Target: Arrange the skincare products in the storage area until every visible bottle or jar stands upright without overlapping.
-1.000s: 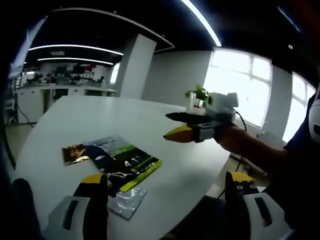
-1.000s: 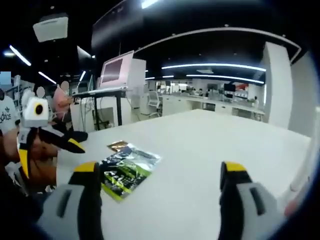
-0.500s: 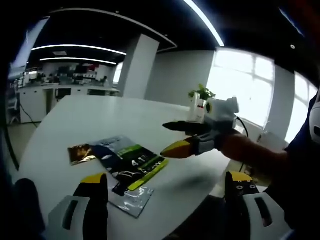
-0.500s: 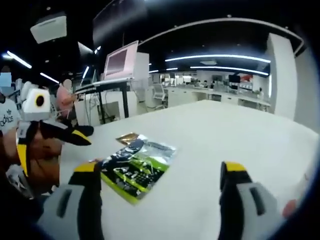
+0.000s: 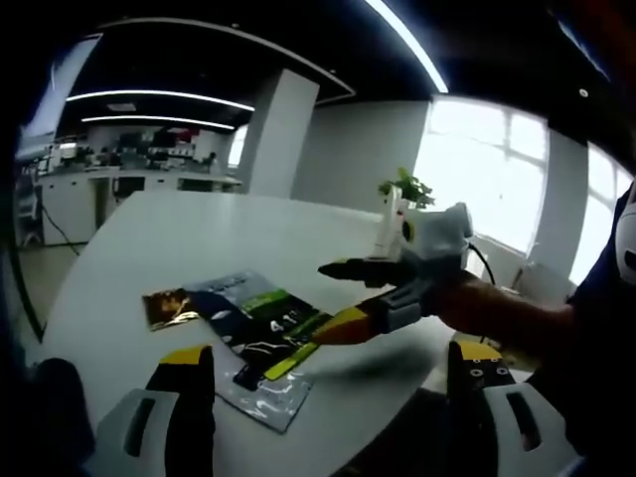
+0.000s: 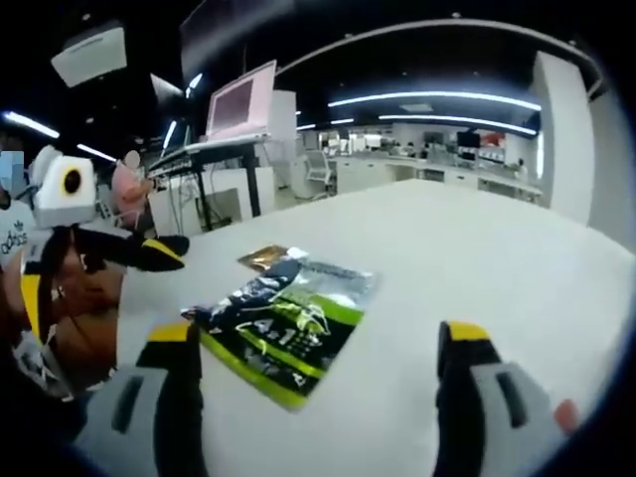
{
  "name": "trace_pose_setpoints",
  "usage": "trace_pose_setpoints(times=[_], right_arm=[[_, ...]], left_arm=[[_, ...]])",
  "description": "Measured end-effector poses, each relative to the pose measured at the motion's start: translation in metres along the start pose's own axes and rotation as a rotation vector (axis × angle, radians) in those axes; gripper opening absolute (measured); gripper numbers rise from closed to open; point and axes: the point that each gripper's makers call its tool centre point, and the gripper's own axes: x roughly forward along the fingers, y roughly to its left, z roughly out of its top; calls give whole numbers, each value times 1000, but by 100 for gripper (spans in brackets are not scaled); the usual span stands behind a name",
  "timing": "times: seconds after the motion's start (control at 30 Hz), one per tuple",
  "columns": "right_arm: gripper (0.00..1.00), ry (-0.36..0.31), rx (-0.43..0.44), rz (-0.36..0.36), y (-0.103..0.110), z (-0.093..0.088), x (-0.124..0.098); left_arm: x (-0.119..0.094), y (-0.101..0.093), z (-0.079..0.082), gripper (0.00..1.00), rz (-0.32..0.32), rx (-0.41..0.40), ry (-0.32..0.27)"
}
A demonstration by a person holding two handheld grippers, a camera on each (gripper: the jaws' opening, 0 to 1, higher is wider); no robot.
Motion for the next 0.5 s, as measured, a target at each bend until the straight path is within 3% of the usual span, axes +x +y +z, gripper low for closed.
trace_pose_setpoints(times=[0.5], right_arm=[[99,16,14,21,5,-6,4]], left_arm=[[-1,4,-2,99,5,-5,1]])
